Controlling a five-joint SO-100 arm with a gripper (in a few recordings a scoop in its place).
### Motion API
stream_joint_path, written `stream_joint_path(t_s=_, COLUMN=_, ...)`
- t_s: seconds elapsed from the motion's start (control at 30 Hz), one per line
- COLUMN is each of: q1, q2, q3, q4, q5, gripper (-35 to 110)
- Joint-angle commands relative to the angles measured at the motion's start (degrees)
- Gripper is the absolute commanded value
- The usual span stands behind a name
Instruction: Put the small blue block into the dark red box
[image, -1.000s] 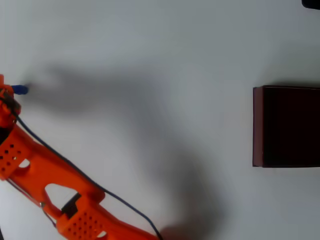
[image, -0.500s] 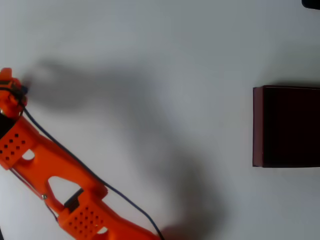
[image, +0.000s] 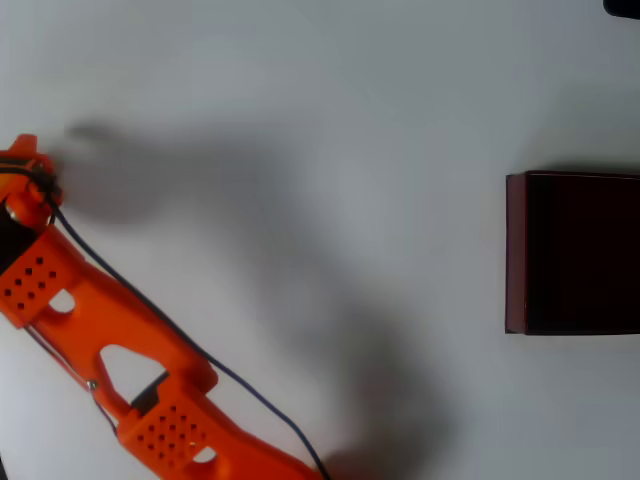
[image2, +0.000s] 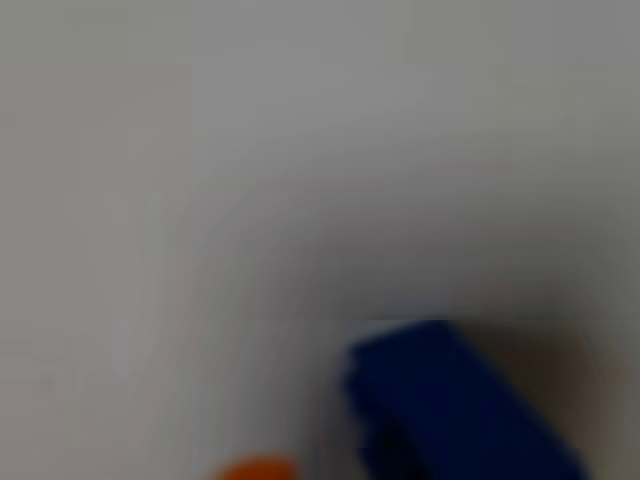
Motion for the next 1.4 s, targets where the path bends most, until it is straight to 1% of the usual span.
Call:
stream_joint_path(t_s=0.0, q1=0.53, q2=0.97, q3=-1.49, q4=0.88, q5=1.23, gripper=29)
stream_joint_path(t_s=0.83, q1=0.09, q2=-2.72, q3=-4.31, q4=2.29, q5=5.54, gripper=27)
stream_joint_path(t_s=0.93, q1=0.09, q2=-2.81, q3=-4.31, q4=2.55, q5=5.89, gripper=22)
stream_joint_path(t_s=0.97, q1=0.09, q2=-2.81, q3=-4.31, q4=2.55, q5=5.98, gripper=17)
stream_joint_path(t_s=1.03, q1=0.09, q2=-2.90, q3=-4.22, q4=3.08, q5=5.89, gripper=1)
stream_joint_path(t_s=1.37, q1=0.70, q2=-2.90, q3=-7.91, q4=9.49, q5=6.06, gripper=0)
